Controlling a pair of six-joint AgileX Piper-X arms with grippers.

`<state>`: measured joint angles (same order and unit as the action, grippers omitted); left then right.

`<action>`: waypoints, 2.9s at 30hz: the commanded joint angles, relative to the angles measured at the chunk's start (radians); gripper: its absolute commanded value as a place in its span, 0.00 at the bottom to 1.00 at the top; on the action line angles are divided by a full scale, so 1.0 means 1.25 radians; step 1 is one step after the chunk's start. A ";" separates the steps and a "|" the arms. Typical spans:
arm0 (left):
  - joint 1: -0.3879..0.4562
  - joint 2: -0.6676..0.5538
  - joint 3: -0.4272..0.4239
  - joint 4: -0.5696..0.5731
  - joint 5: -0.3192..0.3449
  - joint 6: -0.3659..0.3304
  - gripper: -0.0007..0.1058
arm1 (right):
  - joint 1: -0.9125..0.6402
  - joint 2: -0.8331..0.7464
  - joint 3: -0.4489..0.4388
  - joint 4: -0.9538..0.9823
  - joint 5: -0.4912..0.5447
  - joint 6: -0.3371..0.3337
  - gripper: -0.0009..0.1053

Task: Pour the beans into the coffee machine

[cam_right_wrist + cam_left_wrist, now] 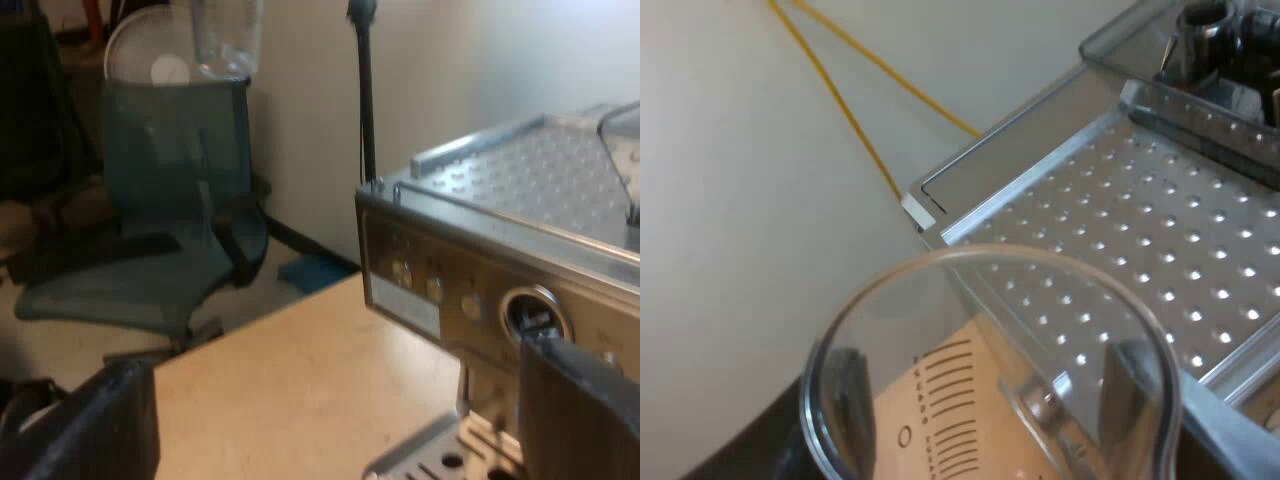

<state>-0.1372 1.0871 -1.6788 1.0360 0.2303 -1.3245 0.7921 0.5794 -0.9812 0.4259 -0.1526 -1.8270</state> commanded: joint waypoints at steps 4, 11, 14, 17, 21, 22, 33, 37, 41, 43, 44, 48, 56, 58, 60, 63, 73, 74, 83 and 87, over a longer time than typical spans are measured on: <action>0.090 -0.141 0.218 -0.096 0.056 -0.055 0.28 | 0.002 0.008 0.010 0.055 -0.023 -0.007 0.75; 0.174 -0.256 0.442 -0.189 0.126 -0.131 0.28 | 0.002 0.050 0.049 0.058 -0.039 -0.007 0.75; 0.188 -0.285 0.523 -0.220 0.126 -0.135 0.28 | 0.002 0.079 0.060 0.058 -0.043 -0.007 0.75; 0.193 -0.297 0.590 -0.253 0.137 -0.159 0.28 | 0.002 0.109 0.067 0.058 -0.049 -0.007 0.75; 0.194 -0.297 0.664 -0.324 0.148 -0.210 0.28 | 0.002 0.146 0.067 0.057 -0.049 -0.007 0.75; 0.194 -0.297 0.687 -0.351 0.154 -0.225 0.28 | 0.002 0.158 0.067 0.054 -0.049 -0.007 0.75; 0.194 -0.297 0.878 -0.608 0.150 -0.272 0.28 | 0.002 0.272 0.067 -0.046 -0.049 -0.007 0.75; 0.194 -0.297 0.981 -0.786 0.122 -0.272 0.28 | 0.002 0.319 0.067 -0.074 -0.049 -0.007 0.75; 0.194 -0.297 1.054 -0.928 0.090 -0.285 0.28 | 0.002 0.350 0.067 -0.100 -0.049 -0.007 0.75; 0.194 -0.284 1.089 -0.985 0.059 -0.300 0.28 | 0.002 0.373 0.067 -0.123 -0.049 -0.007 0.75; 0.194 -0.280 1.095 -0.990 0.056 -0.306 0.28 | 0.002 0.379 0.067 -0.126 -0.049 -0.007 0.75; 0.194 -0.204 1.108 -1.024 0.052 -0.319 0.28 | 0.002 0.415 0.067 -0.169 -0.049 -0.007 0.75; 0.194 -0.023 1.108 -1.176 0.052 -0.320 0.28 | 0.002 0.478 0.067 -0.252 -0.049 -0.007 0.75; 0.194 0.019 1.107 -1.192 0.052 -0.320 0.28 | 0.002 0.492 0.067 -0.259 -0.049 -0.007 0.75; 0.194 0.049 1.107 -1.225 0.052 -0.320 0.28 | 0.002 0.500 0.067 -0.260 -0.049 -0.007 0.75; 0.194 0.104 1.107 -1.300 0.057 -0.320 0.28 | 0.002 0.509 0.067 -0.260 -0.049 -0.007 0.75; 0.194 0.284 1.105 -1.508 0.116 -0.323 0.28 | 0.002 0.511 0.067 -0.260 -0.049 -0.007 0.75; 0.194 0.304 1.105 -1.529 0.118 -0.323 0.28 | 0.002 0.511 0.067 -0.260 -0.049 -0.007 0.75; 0.194 0.430 1.059 -1.596 0.143 -0.323 0.28 | 0.002 0.511 0.067 -0.260 -0.049 -0.007 0.75; 0.194 0.437 1.040 -1.586 0.160 -0.323 0.39 | 0.002 0.511 0.067 -0.260 -0.049 -0.007 0.75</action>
<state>0.1049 1.6379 -0.3711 -0.9295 0.4181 -1.7190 0.7938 1.2199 -0.8940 0.1114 -0.1973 -1.8251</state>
